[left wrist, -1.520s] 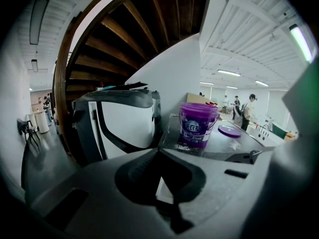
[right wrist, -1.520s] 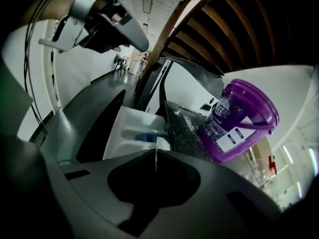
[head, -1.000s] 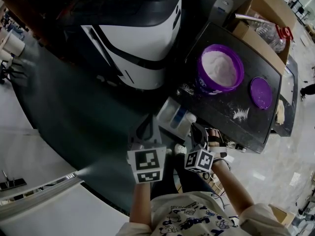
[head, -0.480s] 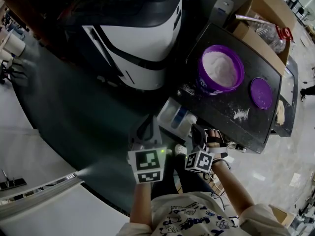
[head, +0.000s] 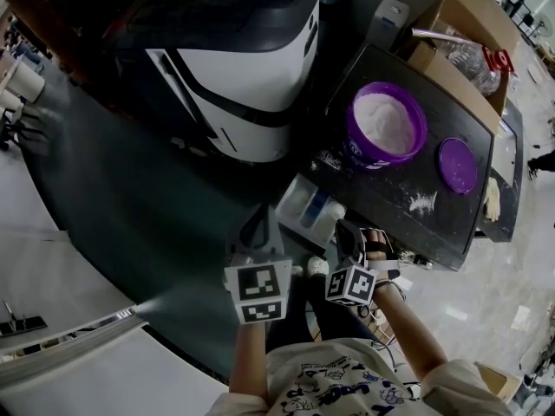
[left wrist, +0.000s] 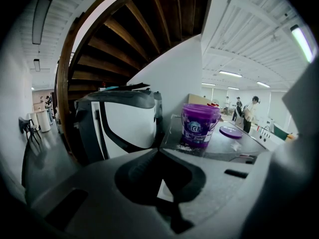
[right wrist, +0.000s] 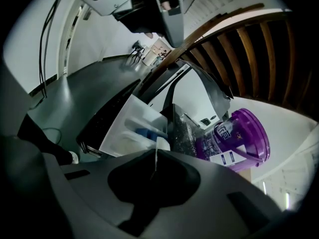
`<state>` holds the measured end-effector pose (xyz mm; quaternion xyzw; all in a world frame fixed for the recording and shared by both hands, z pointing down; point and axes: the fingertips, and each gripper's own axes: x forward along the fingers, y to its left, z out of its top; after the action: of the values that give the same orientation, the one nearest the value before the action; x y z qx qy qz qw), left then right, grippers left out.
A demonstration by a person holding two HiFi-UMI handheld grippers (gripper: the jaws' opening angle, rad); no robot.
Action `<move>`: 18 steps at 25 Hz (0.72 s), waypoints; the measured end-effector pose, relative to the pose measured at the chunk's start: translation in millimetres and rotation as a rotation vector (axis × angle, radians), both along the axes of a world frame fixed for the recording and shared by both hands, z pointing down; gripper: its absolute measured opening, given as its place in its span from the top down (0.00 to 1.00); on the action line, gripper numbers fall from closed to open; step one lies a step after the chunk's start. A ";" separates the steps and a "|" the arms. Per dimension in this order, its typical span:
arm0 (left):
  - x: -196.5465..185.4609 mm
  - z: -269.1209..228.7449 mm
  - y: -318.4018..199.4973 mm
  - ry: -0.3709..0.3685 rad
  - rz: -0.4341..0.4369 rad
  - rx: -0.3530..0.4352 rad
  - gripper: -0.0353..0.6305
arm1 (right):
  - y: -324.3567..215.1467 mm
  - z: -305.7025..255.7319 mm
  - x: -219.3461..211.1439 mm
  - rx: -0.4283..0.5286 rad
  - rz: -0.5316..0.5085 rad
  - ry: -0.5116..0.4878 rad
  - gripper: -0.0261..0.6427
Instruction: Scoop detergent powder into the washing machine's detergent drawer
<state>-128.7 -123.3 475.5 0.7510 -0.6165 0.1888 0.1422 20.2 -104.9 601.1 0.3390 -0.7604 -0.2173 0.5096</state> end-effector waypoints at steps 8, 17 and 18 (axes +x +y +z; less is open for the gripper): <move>1.2 -9.5 -1.5 0.008 -0.007 0.021 0.94 | -3.1 -21.7 -3.5 -0.134 0.132 -0.289 0.93; 3.6 -28.1 -3.1 0.029 -0.013 0.065 0.94 | -6.8 -62.4 -7.6 -0.173 0.229 -0.524 0.93; 3.8 -30.8 -3.6 0.028 -0.014 0.071 0.94 | -7.1 -67.2 -8.0 -0.172 0.237 -0.545 0.93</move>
<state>-125.0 -126.9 444.7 0.7538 -0.6262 0.1550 0.1254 12.2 -112.0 533.9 0.4268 -0.8398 0.0078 0.3355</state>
